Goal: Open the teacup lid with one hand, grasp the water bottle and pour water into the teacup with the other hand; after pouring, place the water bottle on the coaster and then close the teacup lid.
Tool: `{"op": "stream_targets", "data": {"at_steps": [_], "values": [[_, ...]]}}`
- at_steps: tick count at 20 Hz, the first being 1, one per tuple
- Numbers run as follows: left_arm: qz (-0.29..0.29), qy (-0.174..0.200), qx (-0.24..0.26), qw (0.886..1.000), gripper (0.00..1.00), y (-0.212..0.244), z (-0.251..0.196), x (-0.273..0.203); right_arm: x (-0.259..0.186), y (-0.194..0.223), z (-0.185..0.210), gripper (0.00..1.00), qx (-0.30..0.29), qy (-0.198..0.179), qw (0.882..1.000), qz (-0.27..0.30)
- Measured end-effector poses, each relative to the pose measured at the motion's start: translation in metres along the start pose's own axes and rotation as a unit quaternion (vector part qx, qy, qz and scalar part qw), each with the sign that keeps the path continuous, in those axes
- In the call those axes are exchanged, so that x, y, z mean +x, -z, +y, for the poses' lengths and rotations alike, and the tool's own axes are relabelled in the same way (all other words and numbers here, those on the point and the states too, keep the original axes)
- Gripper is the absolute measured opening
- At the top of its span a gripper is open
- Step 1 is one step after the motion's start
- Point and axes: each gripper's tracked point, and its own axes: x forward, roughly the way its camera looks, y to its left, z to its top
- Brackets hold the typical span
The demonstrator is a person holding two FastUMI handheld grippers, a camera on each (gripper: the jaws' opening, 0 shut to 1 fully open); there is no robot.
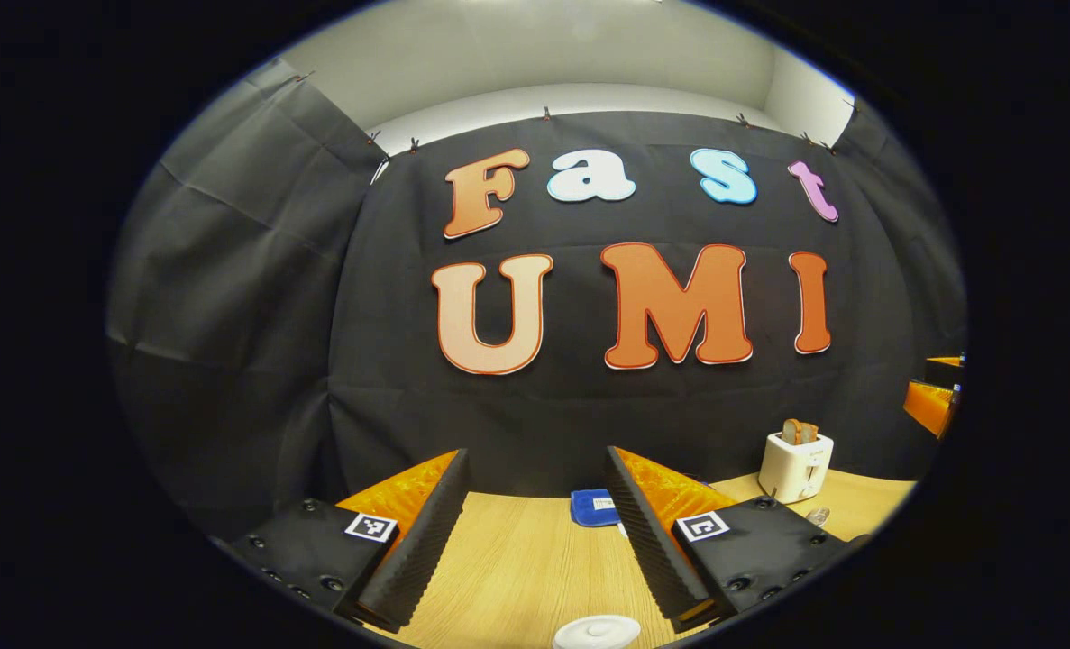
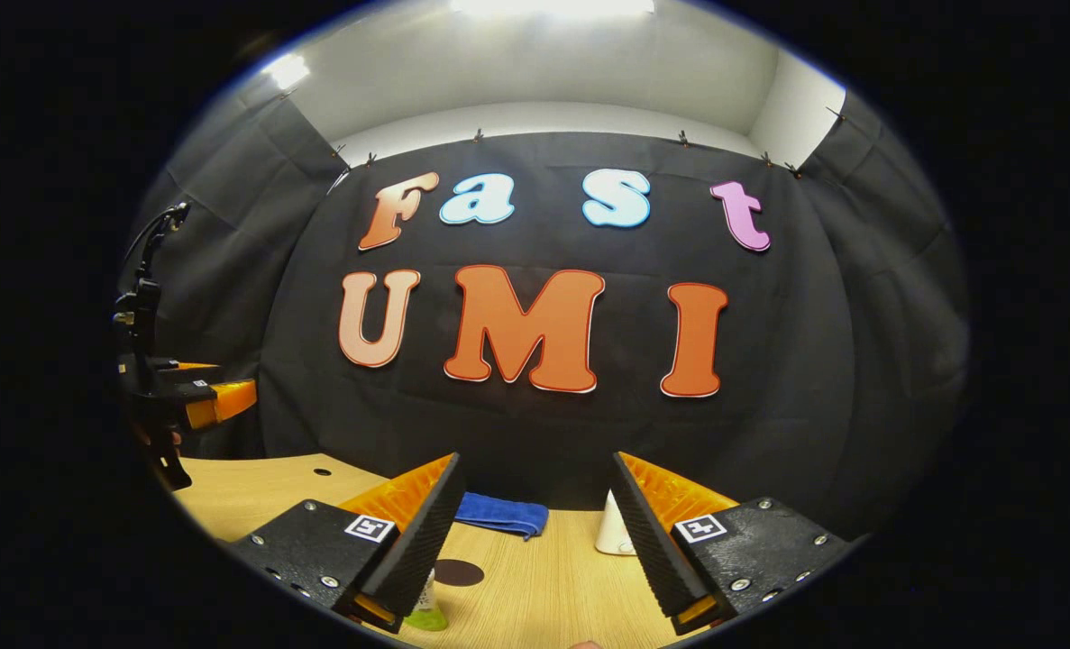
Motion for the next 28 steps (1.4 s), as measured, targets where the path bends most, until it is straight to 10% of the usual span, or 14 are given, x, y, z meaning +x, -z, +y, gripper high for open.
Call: {"op": "stream_targets", "data": {"at_steps": [9, 28], "values": [[0.01, 0.013, -0.01, 1.0, 0.96, 0.009, -0.008, -0.001, 0.003, 0.008, 0.006, 0.97, 0.007, -0.014, 1.0, 0.007], [0.14, 0.139, 0.005, 0.98, 0.97, 0.171, -0.062, -0.029, -0.014, 0.108, 0.054, 0.97, 0.044, -0.09, 0.99, 0.096]]}}
